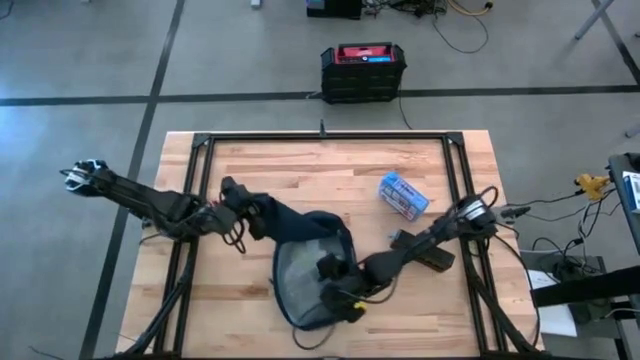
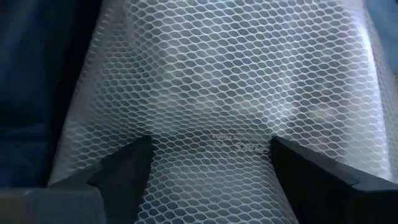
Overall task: Unpack backpack
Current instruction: Remove the transparent zip bag from the backpack
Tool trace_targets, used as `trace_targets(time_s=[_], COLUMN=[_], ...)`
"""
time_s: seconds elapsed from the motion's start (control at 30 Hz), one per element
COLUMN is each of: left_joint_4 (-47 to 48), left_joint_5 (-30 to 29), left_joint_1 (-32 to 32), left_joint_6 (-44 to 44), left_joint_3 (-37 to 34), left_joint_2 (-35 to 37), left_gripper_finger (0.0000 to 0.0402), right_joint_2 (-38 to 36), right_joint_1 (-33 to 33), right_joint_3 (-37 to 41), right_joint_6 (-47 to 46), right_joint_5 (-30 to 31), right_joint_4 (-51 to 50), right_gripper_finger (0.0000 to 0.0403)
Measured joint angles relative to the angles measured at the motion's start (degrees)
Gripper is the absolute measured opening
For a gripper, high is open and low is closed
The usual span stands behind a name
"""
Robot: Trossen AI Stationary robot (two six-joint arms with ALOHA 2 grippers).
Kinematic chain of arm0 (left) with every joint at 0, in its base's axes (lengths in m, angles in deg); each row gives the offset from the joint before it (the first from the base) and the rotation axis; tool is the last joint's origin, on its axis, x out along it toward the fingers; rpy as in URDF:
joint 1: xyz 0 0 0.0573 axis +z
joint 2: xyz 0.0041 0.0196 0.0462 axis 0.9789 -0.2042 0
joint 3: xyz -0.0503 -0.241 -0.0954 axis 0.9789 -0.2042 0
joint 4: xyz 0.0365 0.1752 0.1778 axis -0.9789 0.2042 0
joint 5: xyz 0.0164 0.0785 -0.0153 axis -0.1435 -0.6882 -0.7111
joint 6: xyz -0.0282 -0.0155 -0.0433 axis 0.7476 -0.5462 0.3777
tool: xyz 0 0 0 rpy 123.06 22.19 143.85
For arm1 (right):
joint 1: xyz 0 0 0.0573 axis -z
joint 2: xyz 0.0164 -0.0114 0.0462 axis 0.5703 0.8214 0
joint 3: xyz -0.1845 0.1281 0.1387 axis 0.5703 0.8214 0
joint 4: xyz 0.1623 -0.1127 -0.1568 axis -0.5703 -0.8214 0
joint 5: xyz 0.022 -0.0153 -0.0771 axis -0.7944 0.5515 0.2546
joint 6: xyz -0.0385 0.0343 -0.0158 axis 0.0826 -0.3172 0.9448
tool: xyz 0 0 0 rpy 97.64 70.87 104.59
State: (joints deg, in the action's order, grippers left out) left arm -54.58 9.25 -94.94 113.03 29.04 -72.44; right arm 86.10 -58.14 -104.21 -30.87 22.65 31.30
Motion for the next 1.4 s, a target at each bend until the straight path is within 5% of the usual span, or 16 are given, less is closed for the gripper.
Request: trace_targets(time_s=[0.33,0.5,0.67,0.83,1.0,1.23,1.4], left_joint_4=[8.76,10.54,11.61,11.40,9.65,3.62,-8.10], left_joint_5=[8.47,5.76,1.60,1.53,5.05,8.55,8.56], left_joint_1=[-1.45,-3.72,-3.78,-4.04,-4.27,-4.34,-4.30], left_joint_6=[-9.58,-5.53,3.70,14.78,22.82,29.11,29.36], left_joint_3=[17.18,16.01,7.30,-2.14,-9.02,-16.66,-22.05], left_joint_2=[2.10,1.15,-1.12,-2.68,-3.18,-4.73,-8.26], left_gripper_finger=[0.0233,0.0246,0.0230,0.0207,0.0189,0.0171,0.0160], right_joint_2=[2.37,0.05,-5.17,-8.68,-6.84,-2.39,-1.29], right_joint_1=[5.82,5.21,3.68,4.46,7.09,8.30,8.30], right_joint_3=[-2.68,-2.47,-2.51,-2.51,-2.12,-2.05,-2.05], right_joint_6=[2.54,6.50,14.28,19.49,24.46,33.46,34.12], right_joint_5=[0.95,10.45,14.51,20.23,20.34,23.48,21.99], right_joint_4=[-0.53,-1.81,-6.88,-16.09,-18.26,-10.81,-1.31], right_gripper_finger=[0.0019,0.0016,0.0002,0.0024,0.0094,0.0213,0.0254])
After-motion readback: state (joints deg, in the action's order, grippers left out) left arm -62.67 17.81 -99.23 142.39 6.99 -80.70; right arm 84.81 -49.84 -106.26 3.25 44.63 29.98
